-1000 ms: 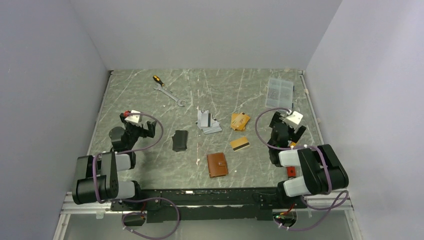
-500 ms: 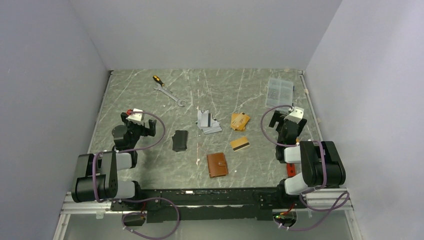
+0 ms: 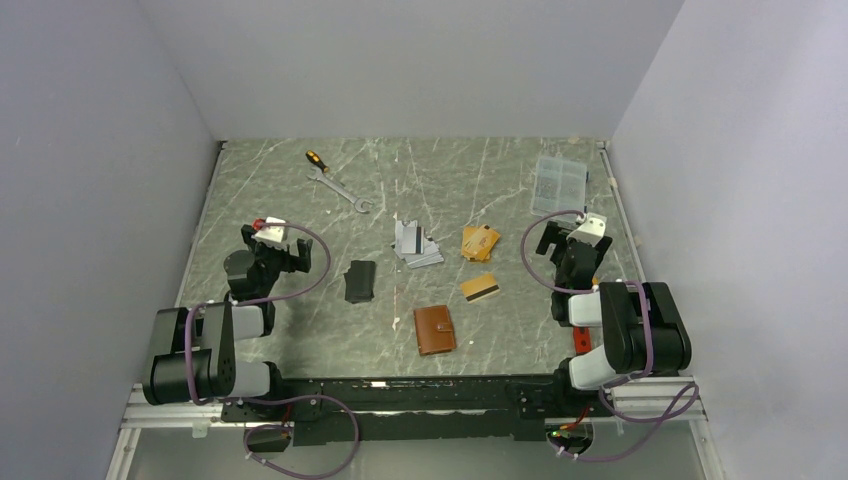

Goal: Put the credit cards into the card holder
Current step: Reset both arms

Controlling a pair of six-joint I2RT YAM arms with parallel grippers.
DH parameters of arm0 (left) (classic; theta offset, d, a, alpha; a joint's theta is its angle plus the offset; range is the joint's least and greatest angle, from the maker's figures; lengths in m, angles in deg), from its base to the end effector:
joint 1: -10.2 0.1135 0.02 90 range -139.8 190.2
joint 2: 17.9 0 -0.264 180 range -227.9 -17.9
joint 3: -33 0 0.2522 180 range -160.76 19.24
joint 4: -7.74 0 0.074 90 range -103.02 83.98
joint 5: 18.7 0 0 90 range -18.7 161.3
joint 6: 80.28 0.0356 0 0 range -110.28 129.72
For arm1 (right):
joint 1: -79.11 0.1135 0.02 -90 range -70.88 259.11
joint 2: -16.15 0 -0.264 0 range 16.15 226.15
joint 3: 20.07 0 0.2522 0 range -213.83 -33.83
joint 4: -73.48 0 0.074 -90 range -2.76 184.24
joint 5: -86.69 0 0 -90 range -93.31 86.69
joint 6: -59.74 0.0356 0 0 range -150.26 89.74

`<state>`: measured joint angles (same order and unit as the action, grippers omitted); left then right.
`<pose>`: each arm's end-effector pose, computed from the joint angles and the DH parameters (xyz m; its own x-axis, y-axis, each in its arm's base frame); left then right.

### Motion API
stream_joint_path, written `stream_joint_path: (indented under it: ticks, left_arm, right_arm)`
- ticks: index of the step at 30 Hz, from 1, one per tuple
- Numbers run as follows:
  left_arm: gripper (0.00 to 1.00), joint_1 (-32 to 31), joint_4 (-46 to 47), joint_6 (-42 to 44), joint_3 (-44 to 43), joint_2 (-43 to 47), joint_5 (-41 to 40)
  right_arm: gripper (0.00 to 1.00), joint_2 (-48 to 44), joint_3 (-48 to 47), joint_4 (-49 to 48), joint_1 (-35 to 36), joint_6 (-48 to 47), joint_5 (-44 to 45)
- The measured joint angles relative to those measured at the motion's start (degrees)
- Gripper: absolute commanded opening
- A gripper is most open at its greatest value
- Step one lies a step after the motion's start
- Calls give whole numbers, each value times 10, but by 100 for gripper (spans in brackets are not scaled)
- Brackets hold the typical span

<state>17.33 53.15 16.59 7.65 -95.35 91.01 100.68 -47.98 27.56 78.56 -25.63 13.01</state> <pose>0.2241 0.0159 0.1597 -0.0890 0.1024 -0.9908 0.2278 0.9704 0.0798 0.2398 -0.0123 0.1456 -0.1620 0.0790 -0.9836 0.2994 0.9537 0.0273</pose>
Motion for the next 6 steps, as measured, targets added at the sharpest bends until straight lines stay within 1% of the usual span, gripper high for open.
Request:
stream_joint_path:
  ticks: [6]
  left_arm:
    - [99, -5, -4, 2, 0, 0, -5]
  right_arm:
    - [100, 0, 0, 0, 0, 0, -2]
